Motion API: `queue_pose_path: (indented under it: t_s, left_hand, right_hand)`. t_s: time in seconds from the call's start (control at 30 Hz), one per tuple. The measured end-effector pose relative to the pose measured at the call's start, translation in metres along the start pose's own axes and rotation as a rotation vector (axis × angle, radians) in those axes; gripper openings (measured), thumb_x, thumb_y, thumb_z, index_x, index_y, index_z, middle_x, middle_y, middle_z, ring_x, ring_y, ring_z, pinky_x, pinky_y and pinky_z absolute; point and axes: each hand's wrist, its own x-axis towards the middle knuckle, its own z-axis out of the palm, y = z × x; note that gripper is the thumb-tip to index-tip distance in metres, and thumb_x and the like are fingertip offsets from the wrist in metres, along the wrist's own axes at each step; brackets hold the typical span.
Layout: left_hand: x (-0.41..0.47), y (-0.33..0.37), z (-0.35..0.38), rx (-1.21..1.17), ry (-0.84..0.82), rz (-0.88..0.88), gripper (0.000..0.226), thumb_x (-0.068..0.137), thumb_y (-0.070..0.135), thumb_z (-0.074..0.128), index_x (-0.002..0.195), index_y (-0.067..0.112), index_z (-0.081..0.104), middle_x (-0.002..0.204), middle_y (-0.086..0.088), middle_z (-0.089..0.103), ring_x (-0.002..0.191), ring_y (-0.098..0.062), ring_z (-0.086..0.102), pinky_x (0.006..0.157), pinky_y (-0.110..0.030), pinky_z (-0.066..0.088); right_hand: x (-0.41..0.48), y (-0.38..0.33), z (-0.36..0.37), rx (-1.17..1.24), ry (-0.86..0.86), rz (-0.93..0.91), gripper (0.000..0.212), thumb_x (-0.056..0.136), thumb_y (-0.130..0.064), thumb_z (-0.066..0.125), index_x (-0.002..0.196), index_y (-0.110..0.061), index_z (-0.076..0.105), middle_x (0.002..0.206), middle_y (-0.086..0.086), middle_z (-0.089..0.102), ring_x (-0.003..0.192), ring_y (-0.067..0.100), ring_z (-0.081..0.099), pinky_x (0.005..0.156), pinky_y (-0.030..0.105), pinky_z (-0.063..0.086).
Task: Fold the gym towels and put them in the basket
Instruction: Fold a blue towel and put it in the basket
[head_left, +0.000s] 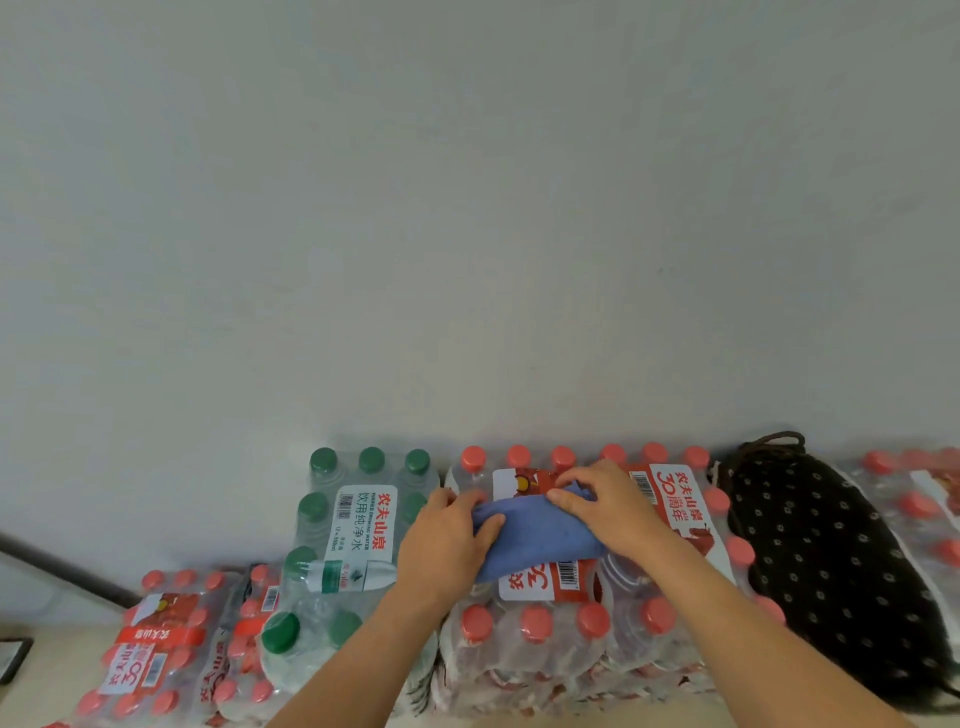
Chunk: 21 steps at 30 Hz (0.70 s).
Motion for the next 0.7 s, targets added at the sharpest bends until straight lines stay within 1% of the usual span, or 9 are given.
queue_pose_path:
  t_s: [0.07,0.17,0.2,0.3,0.4,0.47,0.5,0.6,0.7]
  left_hand:
    - [-0.003,0.000,-0.002,-0.083,-0.006,0.005,0.032,0.091,0.046,0.053,0.113,0.023,0.058,0.104,0.000,0.053,0.091,-0.018,0.056,0.077,-0.027,0.044]
    - [-0.001,0.000,-0.009,-0.287,-0.045,-0.031,0.024,0.086,0.037,0.065,0.101,0.018,0.060,0.088,0.007,0.058,0.078,-0.007,0.056,0.062,-0.014,0.041]
    - [0.001,-0.001,-0.012,-0.363,-0.104,-0.054,0.021,0.085,0.034,0.068,0.096,0.017,0.060,0.084,0.006,0.061,0.073,-0.004,0.055,0.058,-0.012,0.041]
    - [0.007,-0.001,-0.022,-0.374,-0.263,0.056,0.015,0.079,0.026,0.072,0.080,0.016,0.061,0.075,-0.002,0.064,0.064,-0.008,0.053,0.062,-0.026,0.045]
    - [0.006,0.003,-0.033,-0.301,-0.287,0.199,0.018,0.075,0.021,0.073,0.073,0.025,0.055,0.069,0.009,0.054,0.062,-0.004,0.048,0.064,-0.025,0.045]
    - [0.002,0.008,-0.039,-0.219,-0.145,0.327,0.016,0.071,0.023,0.071,0.082,0.024,0.059,0.081,0.009,0.050,0.071,-0.003,0.047,0.066,-0.012,0.039]
    - [0.000,0.011,-0.041,-0.135,-0.021,0.426,0.020,0.069,0.027,0.069,0.086,0.023,0.060,0.088,0.008,0.049,0.077,-0.005,0.047,0.067,-0.010,0.035]
    - [-0.001,0.016,-0.039,0.180,0.301,0.736,0.026,0.067,0.033,0.055,0.090,0.020,0.054,0.096,0.003,0.052,0.085,-0.015,0.046,0.071,-0.024,0.032]
    - [-0.001,0.008,-0.023,0.351,0.377,0.917,0.020,0.072,0.024,0.062,0.087,0.017,0.051,0.090,0.000,0.053,0.080,-0.019,0.044,0.070,-0.030,0.029]
  right_hand:
    - [-0.006,0.001,-0.007,0.113,-0.099,0.000,0.020,0.088,-0.031,0.067,0.101,-0.017,0.072,0.096,-0.005,0.070,0.084,-0.001,0.059,0.073,0.012,0.046]
    - [-0.012,0.006,-0.023,0.209,-0.286,0.113,0.045,0.080,-0.029,0.075,0.122,-0.024,0.060,0.115,-0.010,0.062,0.102,0.002,0.058,0.082,0.014,0.046]
    - [-0.011,0.008,-0.026,0.178,-0.338,0.131,0.054,0.078,-0.028,0.078,0.126,-0.025,0.056,0.120,-0.010,0.059,0.107,0.006,0.057,0.088,0.018,0.046]
    - [-0.010,0.000,-0.031,0.032,-0.458,0.106,0.065,0.070,-0.026,0.083,0.129,-0.028,0.054,0.121,-0.010,0.057,0.110,0.012,0.056,0.095,0.030,0.047]
    - [-0.016,-0.009,-0.030,-0.228,-0.488,0.069,0.064,0.069,-0.032,0.082,0.126,-0.026,0.055,0.118,-0.004,0.049,0.108,0.015,0.049,0.093,0.031,0.043]
    - [-0.024,-0.013,-0.029,-0.285,-0.369,-0.003,0.051,0.070,-0.029,0.081,0.114,-0.028,0.055,0.111,-0.005,0.046,0.103,0.013,0.046,0.087,0.027,0.042]
    - [-0.028,-0.016,-0.029,-0.236,-0.268,-0.052,0.041,0.070,-0.024,0.078,0.102,-0.031,0.053,0.104,-0.008,0.048,0.096,0.011,0.049,0.078,0.024,0.042]
    - [-0.035,-0.012,-0.018,-0.195,0.082,-0.215,0.040,0.068,-0.005,0.068,0.081,-0.028,0.038,0.088,-0.011,0.045,0.078,0.014,0.047,0.060,0.024,0.035]
    - [-0.043,0.003,0.006,-0.447,0.263,-0.356,0.047,0.059,0.006,0.071,0.085,-0.020,0.041,0.095,0.001,0.048,0.080,0.018,0.048,0.054,0.030,0.044]
